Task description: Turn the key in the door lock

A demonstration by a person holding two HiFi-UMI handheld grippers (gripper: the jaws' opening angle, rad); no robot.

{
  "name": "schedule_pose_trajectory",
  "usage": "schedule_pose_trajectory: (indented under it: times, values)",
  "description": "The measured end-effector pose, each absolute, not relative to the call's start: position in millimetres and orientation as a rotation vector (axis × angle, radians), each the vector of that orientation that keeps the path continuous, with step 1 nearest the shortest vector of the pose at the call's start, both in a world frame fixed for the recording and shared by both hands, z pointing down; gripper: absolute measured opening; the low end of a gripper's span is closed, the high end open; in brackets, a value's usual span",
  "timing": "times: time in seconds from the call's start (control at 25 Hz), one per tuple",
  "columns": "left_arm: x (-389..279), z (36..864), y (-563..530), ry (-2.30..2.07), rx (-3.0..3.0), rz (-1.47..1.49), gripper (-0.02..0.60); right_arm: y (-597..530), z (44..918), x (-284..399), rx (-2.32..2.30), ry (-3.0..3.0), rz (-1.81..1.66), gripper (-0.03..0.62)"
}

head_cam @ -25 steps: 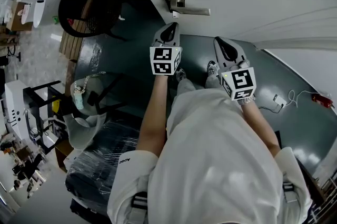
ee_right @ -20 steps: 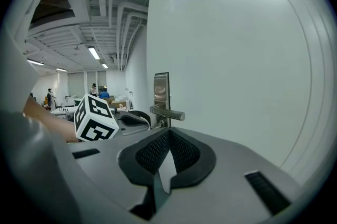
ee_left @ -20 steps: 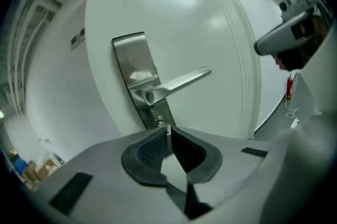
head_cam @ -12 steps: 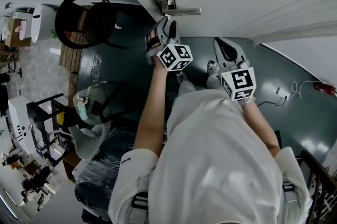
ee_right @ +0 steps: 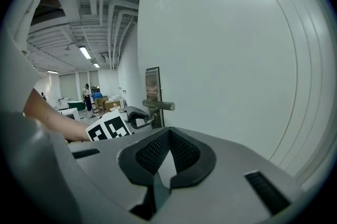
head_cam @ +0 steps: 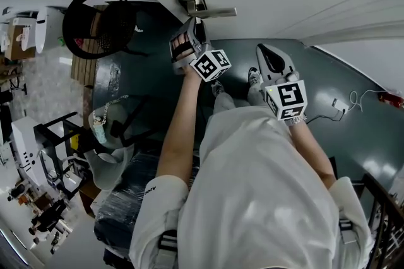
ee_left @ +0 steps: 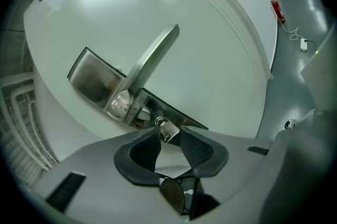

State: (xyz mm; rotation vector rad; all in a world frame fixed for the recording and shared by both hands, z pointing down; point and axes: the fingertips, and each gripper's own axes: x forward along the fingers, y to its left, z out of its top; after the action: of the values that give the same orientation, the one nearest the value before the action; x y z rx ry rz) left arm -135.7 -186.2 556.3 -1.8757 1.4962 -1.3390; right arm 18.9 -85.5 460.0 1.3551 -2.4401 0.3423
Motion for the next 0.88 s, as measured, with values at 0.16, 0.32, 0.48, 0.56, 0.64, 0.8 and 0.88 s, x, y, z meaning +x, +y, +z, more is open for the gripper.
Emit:
schedule_pose_trajectory:
  times: [0.16,0.32,0.48,0.56,0.64,0.8,0.88]
  values:
    - [-136.3,553.5,-186.1,1.533,-1.915,-1.294,0.114,-87.8,460.8,21.6,1.347,-2.446,0.354,-0.008]
    - [-136.5,553.1,-186.2,1.576,-1.998,-1.235,0.110,-89.0,463.2,23.5,1.336,-2.451,0.359,-0.008]
    - [-137.5,550.8,-185.6,1.620,-2.057,-1.205,0.106,-88.5,462.7,24.1,1.327,-2.453,0.358,-0.008]
    - [-138.3,549.7,-186.0,1.654,-2.092,-1.186,0.104,-88.5,461.7,23.6,1.320,-2.456,0.356,-0.008]
    - [-138.4,548.6,-186.7,1.694,-2.152,-1.157,0.104,-88.7,462.2,23.8,1.313,-2.456,0.358,-0.008]
    - [-138.8,548.2,-187.2,1.780,-2.295,-1.062,0.103,-88.8,465.3,23.7,1.302,-2.458,0.363,-0.008]
    - [-139.5,549.1,-187.1,1.834,-2.372,-0.990,0.103,-88.7,466.9,22.7,1.297,-2.460,0.365,-0.008]
